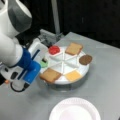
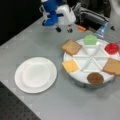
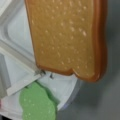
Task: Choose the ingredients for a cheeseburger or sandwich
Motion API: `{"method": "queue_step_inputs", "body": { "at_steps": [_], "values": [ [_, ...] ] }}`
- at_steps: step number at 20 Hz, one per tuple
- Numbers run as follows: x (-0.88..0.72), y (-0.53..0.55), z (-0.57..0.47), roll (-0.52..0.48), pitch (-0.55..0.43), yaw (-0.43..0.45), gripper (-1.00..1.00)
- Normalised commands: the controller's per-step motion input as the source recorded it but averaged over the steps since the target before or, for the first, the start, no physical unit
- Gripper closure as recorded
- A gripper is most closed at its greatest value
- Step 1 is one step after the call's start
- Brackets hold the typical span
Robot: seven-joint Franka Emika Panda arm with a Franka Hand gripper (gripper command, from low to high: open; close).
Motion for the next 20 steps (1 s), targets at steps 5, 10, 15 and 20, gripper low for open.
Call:
{"method": "queue_step_inputs", "body": {
  "at_steps": [5,10,15,20],
  "values": [
    [0.2,-0.24,-0.1,0.503,0.038,0.055,-1.0],
    [0.24,-0.23,-0.11,0.451,-0.011,0.112,-1.0],
    [0.22,-0.28,-0.19,0.431,-0.044,0.198,-1.0],
    [0.19,-0.41,-0.21,0.42,-0.059,0.27,-1.0]
  ]
}}
